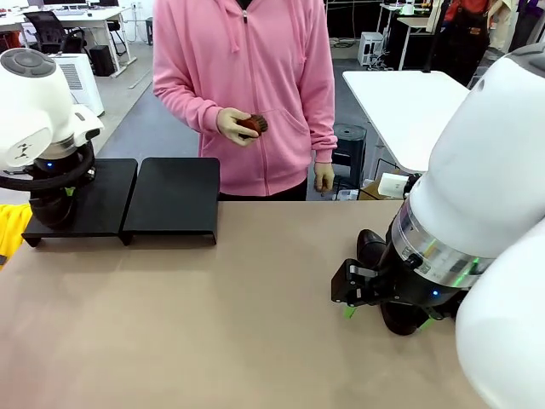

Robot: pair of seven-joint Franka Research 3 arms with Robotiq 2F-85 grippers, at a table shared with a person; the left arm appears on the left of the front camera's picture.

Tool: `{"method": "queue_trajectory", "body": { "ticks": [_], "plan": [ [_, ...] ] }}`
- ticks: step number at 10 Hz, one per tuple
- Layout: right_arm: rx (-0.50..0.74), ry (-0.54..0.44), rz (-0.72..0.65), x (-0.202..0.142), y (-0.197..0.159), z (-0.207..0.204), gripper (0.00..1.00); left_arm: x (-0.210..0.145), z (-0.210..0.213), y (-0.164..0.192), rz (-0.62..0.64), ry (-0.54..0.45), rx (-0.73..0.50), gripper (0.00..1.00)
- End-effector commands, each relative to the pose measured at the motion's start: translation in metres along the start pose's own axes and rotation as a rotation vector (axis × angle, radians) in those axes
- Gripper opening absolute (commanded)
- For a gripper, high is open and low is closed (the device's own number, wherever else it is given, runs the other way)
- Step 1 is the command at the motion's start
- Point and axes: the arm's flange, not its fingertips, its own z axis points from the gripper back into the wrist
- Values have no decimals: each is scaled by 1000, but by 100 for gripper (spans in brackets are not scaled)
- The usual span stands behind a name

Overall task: Organize the shoes by placing them on the stand.
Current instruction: Place the Shoe from the middle of the table onto the Shoes Stand.

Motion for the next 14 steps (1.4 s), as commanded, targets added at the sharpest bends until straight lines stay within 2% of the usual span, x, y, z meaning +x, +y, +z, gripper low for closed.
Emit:
{"method": "queue_trajectory", "body": {
  "ticks": [1, 4, 6, 10, 14],
  "plan": [
    [12, 14, 13, 1, 0, 1, 100, 1, -4, -2, 27, -46, 29, 0],
    [12, 14, 13, 1, 0, 1, 100, -1, -14, -2, 40, -5, 30, 0],
    [12, 14, 13, 1, 0, 1, 100, 2, -15, 0, 46, -20, 39, 38],
    [12, 14, 13, 1, 0, 1, 100, 0, -3, 4, 85, -35, 40, 40],
    [12, 14, 13, 1, 0, 1, 100, -13, 51, 11, 185, -79, 41, 40]
  ]
}}
